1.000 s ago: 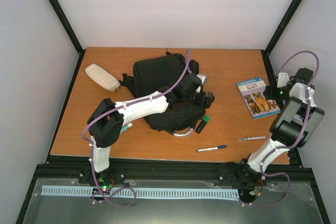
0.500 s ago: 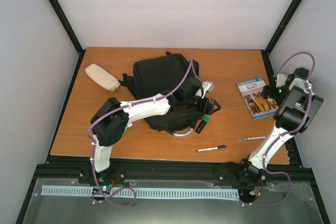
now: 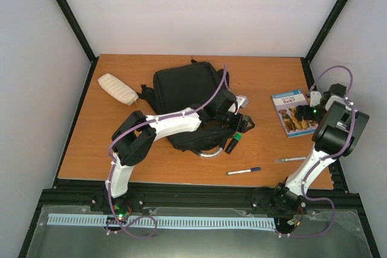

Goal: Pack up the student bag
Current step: Pick up the book from the center of the board.

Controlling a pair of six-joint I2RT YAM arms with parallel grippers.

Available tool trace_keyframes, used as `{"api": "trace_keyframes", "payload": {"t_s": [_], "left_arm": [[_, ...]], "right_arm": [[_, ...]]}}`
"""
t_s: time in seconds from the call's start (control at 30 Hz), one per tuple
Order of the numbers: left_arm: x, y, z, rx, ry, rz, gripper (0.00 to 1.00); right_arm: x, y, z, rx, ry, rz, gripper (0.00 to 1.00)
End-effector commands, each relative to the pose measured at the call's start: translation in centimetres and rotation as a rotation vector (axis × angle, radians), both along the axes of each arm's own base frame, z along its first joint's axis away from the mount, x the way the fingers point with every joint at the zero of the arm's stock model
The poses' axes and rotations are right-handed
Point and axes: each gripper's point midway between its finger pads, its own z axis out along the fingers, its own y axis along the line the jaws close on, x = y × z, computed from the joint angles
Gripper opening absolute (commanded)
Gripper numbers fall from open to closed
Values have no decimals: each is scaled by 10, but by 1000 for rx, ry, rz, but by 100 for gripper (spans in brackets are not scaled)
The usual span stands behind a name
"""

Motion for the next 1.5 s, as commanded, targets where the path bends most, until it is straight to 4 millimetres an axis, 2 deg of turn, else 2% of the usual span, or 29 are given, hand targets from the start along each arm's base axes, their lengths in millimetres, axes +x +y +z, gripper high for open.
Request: {"api": "trace_keyframes", "payload": {"t_s": [0.0,0.27,0.33,0.37,0.43,0.63,0.7,0.83,0.93,1.1,1.2,1.3,1.4,1.47], "left_arm": [[9,-6,3,13,-1,37,74],[15,-3,-11,52,17,76,74],[19,-3,-17,69,19,87,74],[23,-5,-13,65,14,93,74],[33,-6,-20,82,24,111,74],[62,-17,-28,94,37,146,72],[68,-19,-28,89,41,159,72],[72,-23,-29,80,50,171,72],[67,-25,-27,74,72,147,72],[57,-19,-28,84,88,133,72],[52,-16,-31,93,105,119,73],[50,-12,-37,112,111,119,73],[54,-6,-44,143,109,151,73],[57,-3,-48,156,113,181,73]], "right_arm": [[-30,59,-1,98,75,98,91],[-56,99,0,116,83,162,91],[-61,104,1,118,83,171,91],[-61,105,3,121,83,171,91],[-59,102,9,117,72,156,91],[-38,81,34,113,19,42,90],[-22,74,40,117,-3,12,88],[7,62,34,143,2,-41,85],[22,55,23,148,32,-60,84],[31,58,3,128,77,-37,82],[32,74,-4,140,83,19,79],[27,102,-11,161,95,108,73],[10,134,-23,109,133,233,67],[-8,152,-34,81,164,296,64]]}}
